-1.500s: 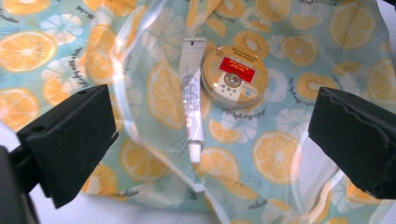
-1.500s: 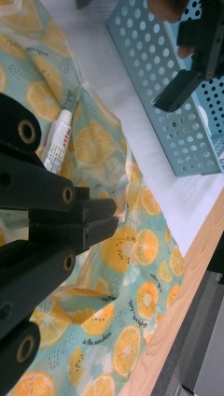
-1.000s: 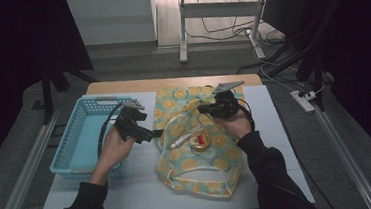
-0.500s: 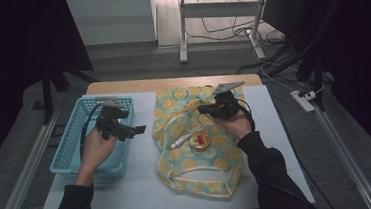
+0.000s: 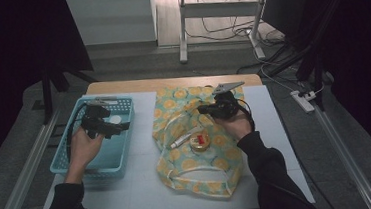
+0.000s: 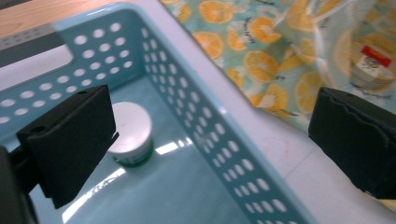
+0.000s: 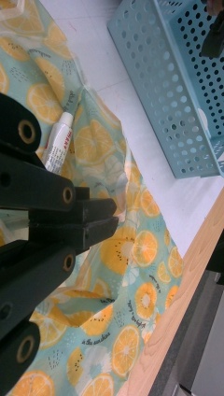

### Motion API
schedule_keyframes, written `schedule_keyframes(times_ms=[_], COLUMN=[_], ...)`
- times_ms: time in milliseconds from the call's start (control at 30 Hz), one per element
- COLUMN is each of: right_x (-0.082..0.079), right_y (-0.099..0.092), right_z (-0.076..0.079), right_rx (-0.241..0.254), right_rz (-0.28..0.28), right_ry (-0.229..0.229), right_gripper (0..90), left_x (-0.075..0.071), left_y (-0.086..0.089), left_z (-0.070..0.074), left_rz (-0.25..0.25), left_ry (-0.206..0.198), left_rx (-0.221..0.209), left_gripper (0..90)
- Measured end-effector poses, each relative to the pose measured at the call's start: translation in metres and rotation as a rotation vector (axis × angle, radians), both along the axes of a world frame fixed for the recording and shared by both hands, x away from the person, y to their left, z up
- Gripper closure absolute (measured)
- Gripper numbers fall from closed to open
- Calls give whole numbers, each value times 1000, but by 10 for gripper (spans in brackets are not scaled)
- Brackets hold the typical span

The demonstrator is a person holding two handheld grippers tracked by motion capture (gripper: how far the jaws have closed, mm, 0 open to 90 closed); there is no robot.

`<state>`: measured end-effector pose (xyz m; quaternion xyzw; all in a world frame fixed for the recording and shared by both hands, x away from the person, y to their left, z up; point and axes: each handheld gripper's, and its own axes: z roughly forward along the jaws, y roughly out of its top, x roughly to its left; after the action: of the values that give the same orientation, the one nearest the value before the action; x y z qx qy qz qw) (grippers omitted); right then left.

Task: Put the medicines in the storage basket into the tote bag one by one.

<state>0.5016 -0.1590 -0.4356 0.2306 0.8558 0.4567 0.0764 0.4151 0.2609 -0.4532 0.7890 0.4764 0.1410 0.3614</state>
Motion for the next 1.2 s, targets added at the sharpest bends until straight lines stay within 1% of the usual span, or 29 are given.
schedule_keyframes(times_ms=[67,133,167,333,367,467,533,667,767,867,1100,1200], right_x=[0,0,0,0,0,0,0,0,0,0,0,0], right_y=[0,0,1,1,1,1,1,1,1,1,1,1], right_z=[0,0,0,-1,-1,-2,-2,-1,-1,-1,-1,-2], right_rx=[1,1,1,2,2,0,1,0,-1,-1,-1,0], right_rz=[1,2,2,1,0,2,3,4,4,5,6,8], right_ry=[0,-1,0,0,1,3,3,4,4,4,5,5], right_gripper=[900,900,900,900,900,900,900,900,900,900,900,900], left_x=[2,3,5,14,16,23,26,33,38,42,50,53], left_y=[3,7,9,15,16,18,18,18,18,19,19,17], left_z=[-1,-3,-4,-12,-14,-19,-21,-26,-29,-32,-39,-43], left_rz=[21,40,42,51,53,68,68,79,83,76,61,58], left_ry=[-6,-11,-5,24,29,46,51,72,83,98,122,146], left_rx=[15,15,10,17,25,28,35,57,72,79,64,90], left_gripper=[16,28,26,13,8,0,0,0,0,0,0,0])
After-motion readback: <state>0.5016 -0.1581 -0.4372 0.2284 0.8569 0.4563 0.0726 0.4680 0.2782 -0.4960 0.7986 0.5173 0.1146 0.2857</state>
